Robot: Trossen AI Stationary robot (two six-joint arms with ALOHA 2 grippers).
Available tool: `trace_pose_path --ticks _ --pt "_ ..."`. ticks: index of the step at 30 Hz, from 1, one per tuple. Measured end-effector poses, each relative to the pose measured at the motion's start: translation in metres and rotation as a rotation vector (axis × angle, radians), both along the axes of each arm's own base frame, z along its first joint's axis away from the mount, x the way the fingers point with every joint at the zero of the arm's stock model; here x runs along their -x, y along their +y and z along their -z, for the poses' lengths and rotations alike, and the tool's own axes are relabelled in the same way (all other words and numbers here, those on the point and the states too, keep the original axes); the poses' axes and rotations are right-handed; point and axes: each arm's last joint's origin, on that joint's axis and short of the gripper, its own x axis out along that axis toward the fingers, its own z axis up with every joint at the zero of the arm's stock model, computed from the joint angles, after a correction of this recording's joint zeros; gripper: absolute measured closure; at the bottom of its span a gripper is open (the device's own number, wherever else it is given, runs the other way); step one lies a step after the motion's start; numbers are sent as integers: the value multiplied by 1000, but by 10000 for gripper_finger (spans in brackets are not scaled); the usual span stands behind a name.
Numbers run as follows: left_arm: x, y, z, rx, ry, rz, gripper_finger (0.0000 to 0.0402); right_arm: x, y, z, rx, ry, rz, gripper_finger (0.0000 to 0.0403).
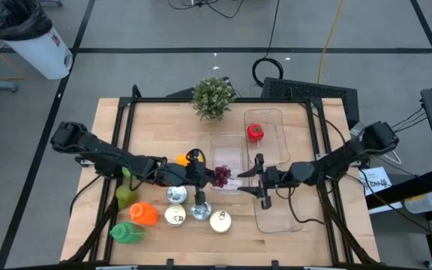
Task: Pick & Place Food Item
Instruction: Put the red grapes into the top transparent bin
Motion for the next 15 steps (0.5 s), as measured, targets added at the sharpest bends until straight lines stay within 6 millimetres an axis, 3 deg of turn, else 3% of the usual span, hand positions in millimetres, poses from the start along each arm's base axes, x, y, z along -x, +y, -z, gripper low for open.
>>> trace_pose_path --ticks 8,15 --pt "0 0 0 6 2 16 375 -16 3 6 4 31 20 220" --pt "0 0 1 4 8 17 395 -18 2 3 -1 13 26 221"
